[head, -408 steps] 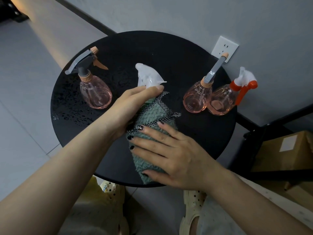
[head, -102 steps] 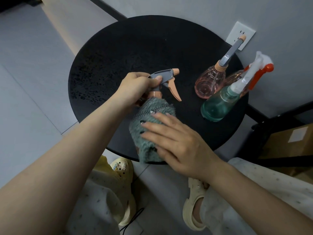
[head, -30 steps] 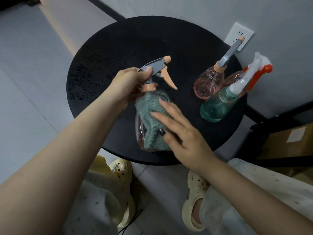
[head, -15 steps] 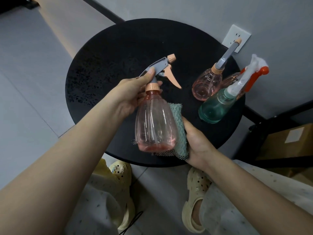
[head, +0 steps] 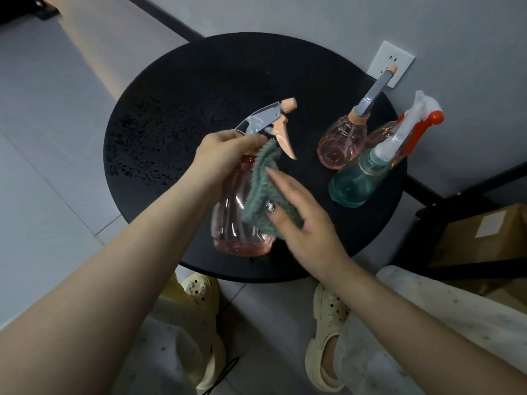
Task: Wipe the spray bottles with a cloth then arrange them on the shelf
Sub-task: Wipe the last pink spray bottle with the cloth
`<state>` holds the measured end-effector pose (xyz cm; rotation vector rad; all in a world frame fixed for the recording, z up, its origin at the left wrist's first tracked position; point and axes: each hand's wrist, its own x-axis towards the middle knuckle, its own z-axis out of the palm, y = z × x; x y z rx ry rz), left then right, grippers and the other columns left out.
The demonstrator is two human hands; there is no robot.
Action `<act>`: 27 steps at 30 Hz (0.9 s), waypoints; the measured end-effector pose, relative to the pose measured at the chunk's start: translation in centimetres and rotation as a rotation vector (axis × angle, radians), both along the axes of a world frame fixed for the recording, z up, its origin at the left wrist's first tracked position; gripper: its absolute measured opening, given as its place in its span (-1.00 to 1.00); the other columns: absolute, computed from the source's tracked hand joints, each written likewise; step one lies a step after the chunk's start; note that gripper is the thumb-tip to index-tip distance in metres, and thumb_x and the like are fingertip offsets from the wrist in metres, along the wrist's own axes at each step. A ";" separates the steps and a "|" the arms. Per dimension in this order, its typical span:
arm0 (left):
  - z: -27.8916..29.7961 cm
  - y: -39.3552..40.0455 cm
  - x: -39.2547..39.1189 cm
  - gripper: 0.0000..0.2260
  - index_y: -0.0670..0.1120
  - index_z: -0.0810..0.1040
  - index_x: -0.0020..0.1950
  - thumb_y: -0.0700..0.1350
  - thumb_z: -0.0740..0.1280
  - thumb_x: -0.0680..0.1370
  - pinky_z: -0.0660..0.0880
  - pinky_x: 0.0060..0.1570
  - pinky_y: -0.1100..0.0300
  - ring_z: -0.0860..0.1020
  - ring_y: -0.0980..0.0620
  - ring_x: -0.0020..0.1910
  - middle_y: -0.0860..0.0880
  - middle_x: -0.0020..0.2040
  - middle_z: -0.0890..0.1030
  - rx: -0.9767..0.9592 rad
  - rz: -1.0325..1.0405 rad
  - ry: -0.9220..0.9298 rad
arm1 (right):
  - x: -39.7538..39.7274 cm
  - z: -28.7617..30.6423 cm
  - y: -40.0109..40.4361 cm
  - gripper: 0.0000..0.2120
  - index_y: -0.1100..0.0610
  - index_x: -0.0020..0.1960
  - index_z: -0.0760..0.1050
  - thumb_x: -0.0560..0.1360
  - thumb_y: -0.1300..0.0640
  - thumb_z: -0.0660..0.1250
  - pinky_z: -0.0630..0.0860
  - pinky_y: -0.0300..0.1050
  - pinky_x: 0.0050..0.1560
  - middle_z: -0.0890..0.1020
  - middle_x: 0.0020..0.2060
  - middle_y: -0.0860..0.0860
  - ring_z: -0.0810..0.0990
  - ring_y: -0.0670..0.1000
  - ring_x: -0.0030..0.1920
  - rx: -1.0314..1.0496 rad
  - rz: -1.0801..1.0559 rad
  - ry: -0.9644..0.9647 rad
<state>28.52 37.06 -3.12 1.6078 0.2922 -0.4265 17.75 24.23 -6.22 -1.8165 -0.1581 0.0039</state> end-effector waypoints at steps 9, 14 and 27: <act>1.2 0.9 0.7 -0.85 -0.14 0.55 -0.28 -0.14 0.39 0.47 0.37 -0.55 0.37 0.46 0.12 -0.61 0.01 -0.53 0.53 -0.102 0.053 0.101 | -0.7 -0.5 -0.6 -0.68 0.09 0.30 0.49 0.56 0.13 0.21 0.33 0.16 0.35 0.44 0.35 0.06 0.20 0.33 0.43 -0.834 0.312 -0.666; 0.5 1.4 0.9 -0.85 -0.09 0.58 -0.27 -0.02 0.44 0.36 0.41 -0.28 0.19 0.47 0.04 -0.38 -0.05 -0.33 0.50 -0.129 -0.129 0.160 | -0.1 -0.1 -1.1 -0.66 0.08 0.34 0.44 0.58 0.12 0.18 0.25 0.02 0.42 0.37 0.41 0.02 0.14 0.18 0.49 -0.633 0.232 -0.483; 0.3 0.6 0.3 -0.88 -0.08 0.65 -0.32 -0.08 0.46 0.39 0.45 -0.36 0.28 0.55 0.07 -0.41 0.01 -0.43 0.57 -0.070 -0.021 0.020 | 0.0 -0.1 -1.0 -0.60 0.05 0.42 0.33 0.59 0.10 0.15 0.20 0.01 0.45 0.26 0.46 -0.02 0.12 0.11 0.51 -0.509 0.093 -0.322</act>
